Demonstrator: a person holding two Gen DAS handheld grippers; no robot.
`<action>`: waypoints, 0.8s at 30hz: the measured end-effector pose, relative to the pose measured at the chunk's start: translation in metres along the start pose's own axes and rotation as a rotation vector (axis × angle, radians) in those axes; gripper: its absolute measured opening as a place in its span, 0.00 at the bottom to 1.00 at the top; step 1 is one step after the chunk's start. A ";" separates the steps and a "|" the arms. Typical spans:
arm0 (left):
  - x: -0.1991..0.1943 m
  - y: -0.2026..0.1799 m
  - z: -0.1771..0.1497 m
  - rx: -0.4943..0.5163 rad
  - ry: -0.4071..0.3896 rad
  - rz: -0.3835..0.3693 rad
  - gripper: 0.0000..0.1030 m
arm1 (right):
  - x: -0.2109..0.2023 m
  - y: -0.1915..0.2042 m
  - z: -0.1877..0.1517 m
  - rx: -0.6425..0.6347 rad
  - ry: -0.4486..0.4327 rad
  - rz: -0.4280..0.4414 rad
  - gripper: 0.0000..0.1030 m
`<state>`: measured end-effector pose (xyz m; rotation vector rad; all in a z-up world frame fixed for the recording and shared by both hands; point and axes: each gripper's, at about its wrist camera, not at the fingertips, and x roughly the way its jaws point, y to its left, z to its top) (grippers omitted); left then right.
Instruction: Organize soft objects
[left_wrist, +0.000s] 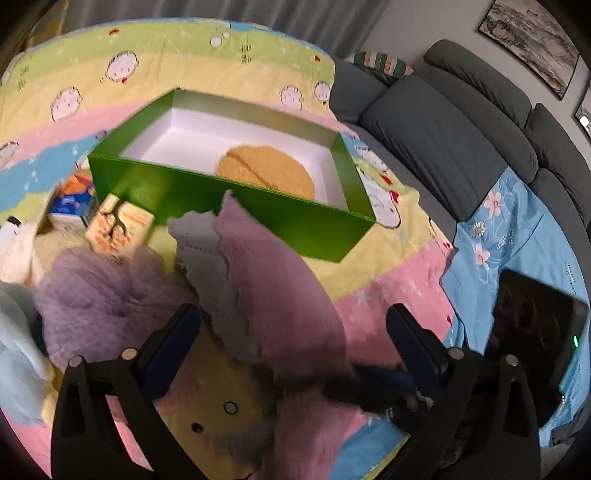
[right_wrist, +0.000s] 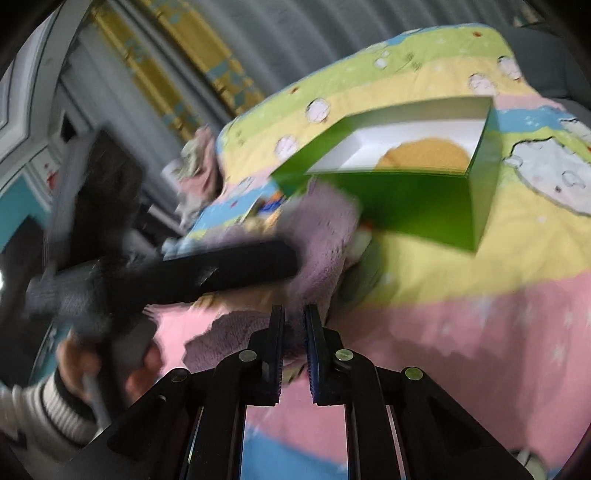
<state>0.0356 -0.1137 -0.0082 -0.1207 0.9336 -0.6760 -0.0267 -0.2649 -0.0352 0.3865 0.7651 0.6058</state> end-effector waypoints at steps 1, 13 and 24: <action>0.004 0.000 -0.002 -0.006 0.016 -0.004 0.87 | -0.001 0.004 -0.004 -0.003 0.009 0.010 0.12; 0.013 0.003 -0.027 -0.082 0.123 -0.052 0.22 | -0.007 0.028 -0.027 -0.076 0.096 -0.016 0.12; -0.040 -0.003 -0.017 -0.067 -0.036 -0.052 0.16 | -0.022 0.047 -0.012 -0.151 0.024 -0.050 0.12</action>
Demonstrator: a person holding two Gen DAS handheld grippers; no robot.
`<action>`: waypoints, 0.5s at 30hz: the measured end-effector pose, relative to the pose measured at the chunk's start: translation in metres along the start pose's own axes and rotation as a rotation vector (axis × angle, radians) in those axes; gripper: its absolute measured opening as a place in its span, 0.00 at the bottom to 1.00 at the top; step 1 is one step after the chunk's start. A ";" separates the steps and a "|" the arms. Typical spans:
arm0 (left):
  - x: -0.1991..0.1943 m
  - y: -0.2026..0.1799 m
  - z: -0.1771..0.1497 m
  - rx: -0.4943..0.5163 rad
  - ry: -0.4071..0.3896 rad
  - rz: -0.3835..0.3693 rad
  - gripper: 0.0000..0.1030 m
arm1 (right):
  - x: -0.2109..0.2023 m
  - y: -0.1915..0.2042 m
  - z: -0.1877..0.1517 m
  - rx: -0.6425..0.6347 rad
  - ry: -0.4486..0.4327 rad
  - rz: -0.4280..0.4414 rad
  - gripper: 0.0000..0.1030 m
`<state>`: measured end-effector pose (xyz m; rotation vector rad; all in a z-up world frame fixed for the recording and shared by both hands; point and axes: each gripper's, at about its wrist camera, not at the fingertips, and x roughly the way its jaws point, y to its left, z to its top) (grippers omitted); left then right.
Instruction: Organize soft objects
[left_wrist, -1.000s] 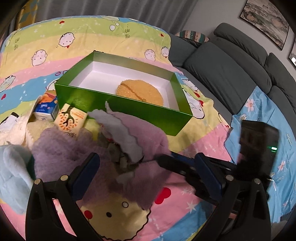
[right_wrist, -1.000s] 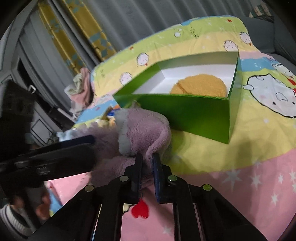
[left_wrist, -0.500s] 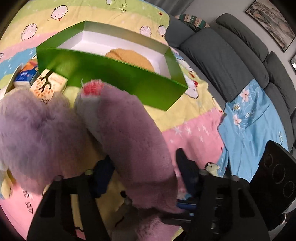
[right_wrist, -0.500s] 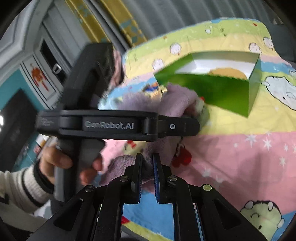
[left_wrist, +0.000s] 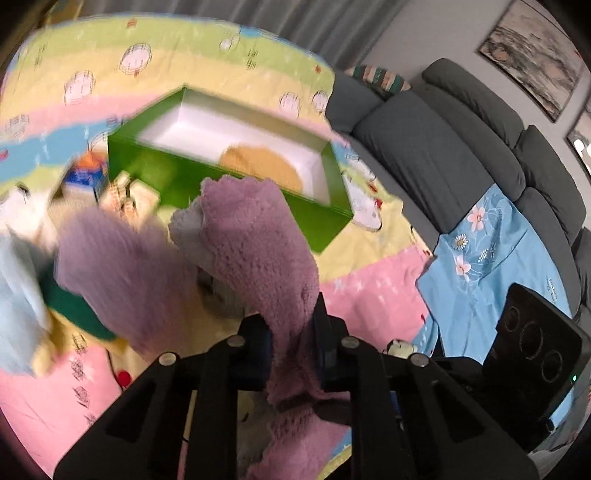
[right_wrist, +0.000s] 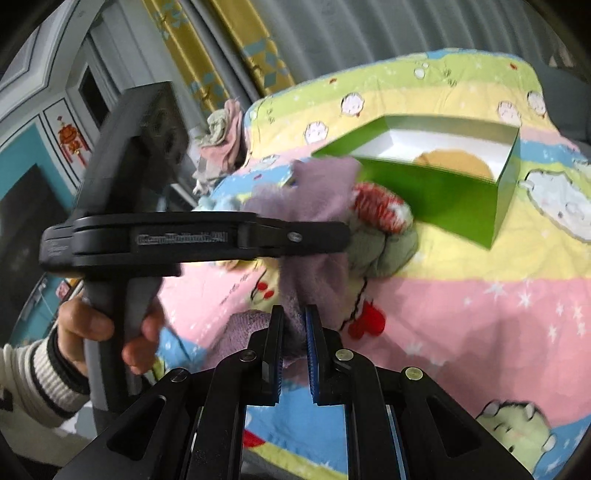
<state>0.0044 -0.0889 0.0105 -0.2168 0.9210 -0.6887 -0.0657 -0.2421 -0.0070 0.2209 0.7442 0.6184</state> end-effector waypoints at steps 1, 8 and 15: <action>-0.003 -0.002 0.002 0.014 -0.012 0.005 0.16 | -0.001 0.000 0.003 -0.004 -0.011 -0.006 0.12; -0.011 -0.014 0.041 0.060 -0.100 0.030 0.16 | -0.009 -0.005 0.046 -0.036 -0.103 -0.121 0.12; -0.013 -0.023 0.105 0.109 -0.196 0.080 0.19 | -0.004 -0.013 0.119 -0.073 -0.222 -0.249 0.12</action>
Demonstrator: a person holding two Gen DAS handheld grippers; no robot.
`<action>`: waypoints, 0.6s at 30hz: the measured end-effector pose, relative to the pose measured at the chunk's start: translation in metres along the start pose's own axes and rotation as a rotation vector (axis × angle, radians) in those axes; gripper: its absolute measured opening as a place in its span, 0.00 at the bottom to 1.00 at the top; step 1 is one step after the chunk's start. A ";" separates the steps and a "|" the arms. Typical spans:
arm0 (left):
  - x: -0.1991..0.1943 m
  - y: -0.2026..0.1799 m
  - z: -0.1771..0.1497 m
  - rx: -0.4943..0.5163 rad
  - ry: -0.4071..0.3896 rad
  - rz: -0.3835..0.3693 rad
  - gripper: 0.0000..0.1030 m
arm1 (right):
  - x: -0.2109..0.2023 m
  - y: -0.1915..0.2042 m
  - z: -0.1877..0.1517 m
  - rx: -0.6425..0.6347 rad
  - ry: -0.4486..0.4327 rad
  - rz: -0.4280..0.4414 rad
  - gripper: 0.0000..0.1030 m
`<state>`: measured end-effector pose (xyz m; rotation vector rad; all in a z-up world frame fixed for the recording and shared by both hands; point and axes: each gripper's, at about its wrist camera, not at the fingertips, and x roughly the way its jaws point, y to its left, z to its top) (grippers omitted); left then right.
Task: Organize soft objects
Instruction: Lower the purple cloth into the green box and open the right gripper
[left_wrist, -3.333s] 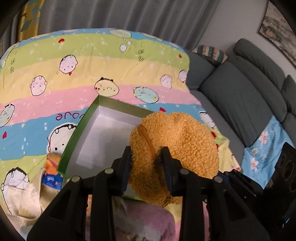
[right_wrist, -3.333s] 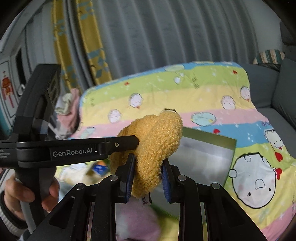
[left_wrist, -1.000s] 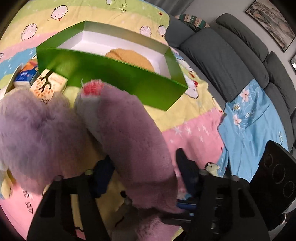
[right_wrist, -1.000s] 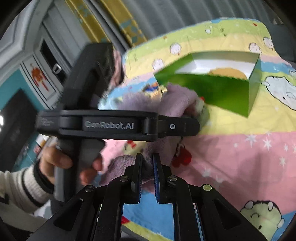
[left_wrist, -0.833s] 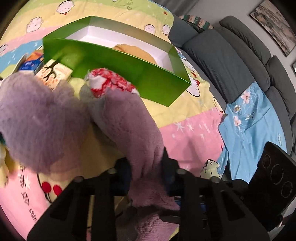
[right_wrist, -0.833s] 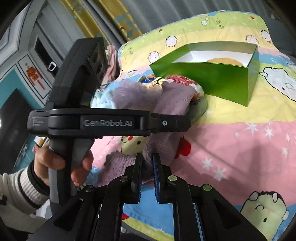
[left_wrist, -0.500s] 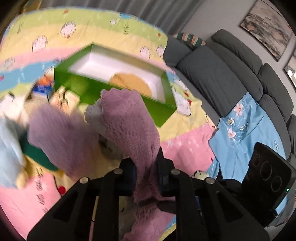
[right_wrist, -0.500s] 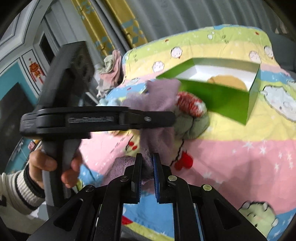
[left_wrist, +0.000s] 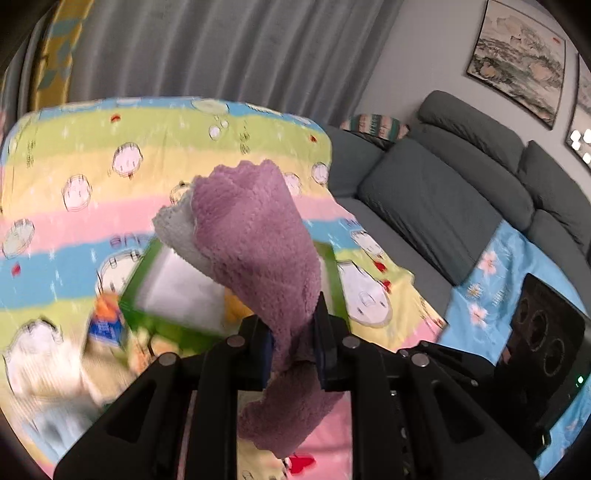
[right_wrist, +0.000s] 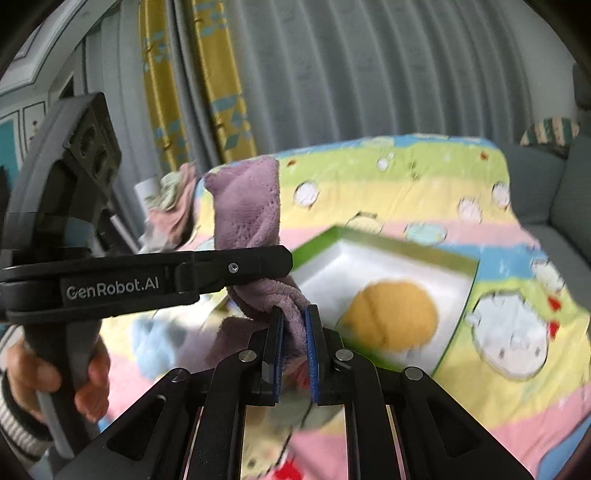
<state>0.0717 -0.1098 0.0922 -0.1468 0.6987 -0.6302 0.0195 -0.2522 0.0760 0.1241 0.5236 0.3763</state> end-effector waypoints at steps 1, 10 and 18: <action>0.004 0.002 0.006 0.005 -0.001 0.016 0.19 | 0.007 -0.003 0.007 0.004 -0.004 -0.013 0.12; 0.073 0.030 0.046 -0.004 0.047 0.169 0.81 | 0.082 -0.036 0.034 0.048 0.037 -0.122 0.12; 0.096 0.056 0.032 -0.038 0.093 0.293 0.99 | 0.102 -0.056 0.009 0.075 0.134 -0.184 0.40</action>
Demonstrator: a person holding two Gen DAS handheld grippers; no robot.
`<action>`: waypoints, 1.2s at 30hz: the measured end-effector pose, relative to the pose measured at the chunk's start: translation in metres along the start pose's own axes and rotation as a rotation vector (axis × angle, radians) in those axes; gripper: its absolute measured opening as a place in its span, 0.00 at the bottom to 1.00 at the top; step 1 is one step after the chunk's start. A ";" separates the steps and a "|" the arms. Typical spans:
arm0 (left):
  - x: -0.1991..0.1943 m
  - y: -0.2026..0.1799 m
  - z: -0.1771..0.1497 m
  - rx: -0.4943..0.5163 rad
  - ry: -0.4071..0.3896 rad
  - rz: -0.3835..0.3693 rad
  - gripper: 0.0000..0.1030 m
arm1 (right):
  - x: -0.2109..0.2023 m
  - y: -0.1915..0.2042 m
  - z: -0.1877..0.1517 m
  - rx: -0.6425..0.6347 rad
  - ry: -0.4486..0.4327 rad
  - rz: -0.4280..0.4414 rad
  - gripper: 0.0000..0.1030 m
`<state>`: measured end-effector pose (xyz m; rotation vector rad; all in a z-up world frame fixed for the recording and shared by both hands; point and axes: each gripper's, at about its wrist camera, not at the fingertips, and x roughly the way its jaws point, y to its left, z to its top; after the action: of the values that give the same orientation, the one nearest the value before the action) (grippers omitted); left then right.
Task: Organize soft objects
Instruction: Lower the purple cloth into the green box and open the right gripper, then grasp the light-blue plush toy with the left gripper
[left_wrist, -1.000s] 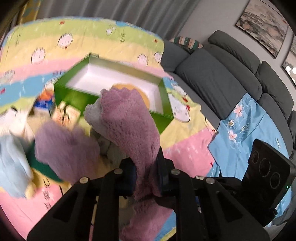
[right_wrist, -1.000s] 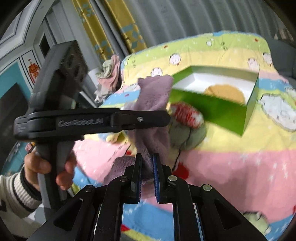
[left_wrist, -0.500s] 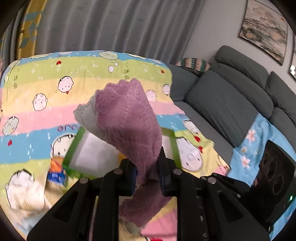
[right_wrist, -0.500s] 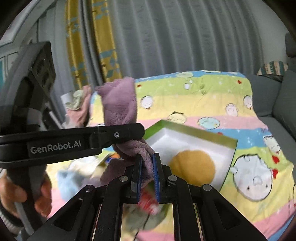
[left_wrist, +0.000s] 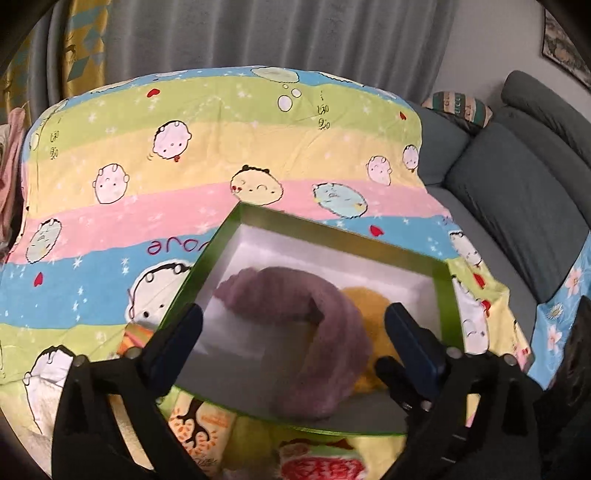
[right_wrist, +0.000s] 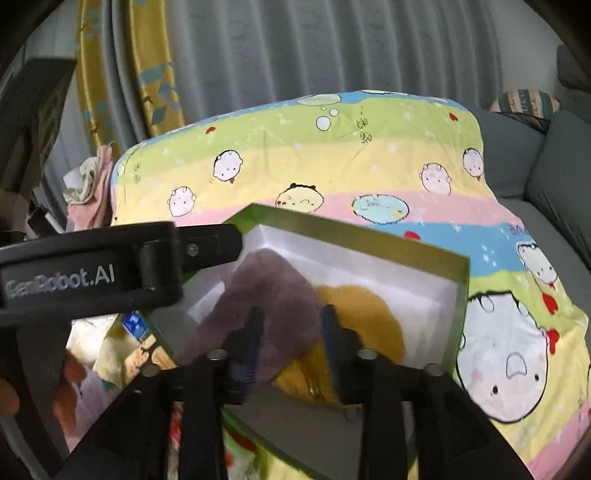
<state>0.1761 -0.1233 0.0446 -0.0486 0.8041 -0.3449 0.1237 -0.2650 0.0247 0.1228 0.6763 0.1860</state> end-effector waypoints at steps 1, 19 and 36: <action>-0.001 0.001 -0.002 0.004 -0.001 0.004 0.99 | -0.005 -0.001 -0.004 0.005 -0.007 0.004 0.45; -0.095 0.009 -0.073 0.022 -0.078 -0.008 0.99 | -0.083 0.033 -0.057 -0.045 -0.011 0.090 0.81; -0.152 0.092 -0.168 -0.082 -0.095 0.179 0.99 | -0.103 0.097 -0.106 -0.150 0.057 0.332 0.81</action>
<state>-0.0153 0.0268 0.0178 -0.0684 0.7223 -0.1389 -0.0344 -0.1860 0.0224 0.0854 0.6931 0.5592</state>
